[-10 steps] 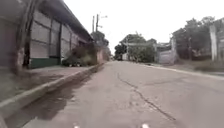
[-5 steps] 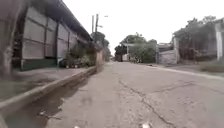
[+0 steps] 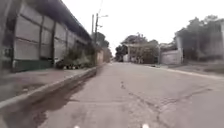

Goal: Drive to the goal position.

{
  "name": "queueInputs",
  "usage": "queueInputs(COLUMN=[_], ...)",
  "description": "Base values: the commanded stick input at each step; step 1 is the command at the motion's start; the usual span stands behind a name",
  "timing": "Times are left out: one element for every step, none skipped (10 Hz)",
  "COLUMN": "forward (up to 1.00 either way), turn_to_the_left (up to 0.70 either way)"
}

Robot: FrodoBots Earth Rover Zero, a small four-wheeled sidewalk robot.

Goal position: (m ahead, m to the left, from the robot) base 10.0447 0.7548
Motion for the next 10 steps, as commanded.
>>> queueInputs(forward=[1.0,1.0,1.0,1.0,1.0,1.0,1.0,1.0,1.0,1.0], turn_to_the_left=[-0.04,-0.04,-0.04,-0.04,-0.04,-0.04,-0.05,-0.09,-0.1,-0.1])
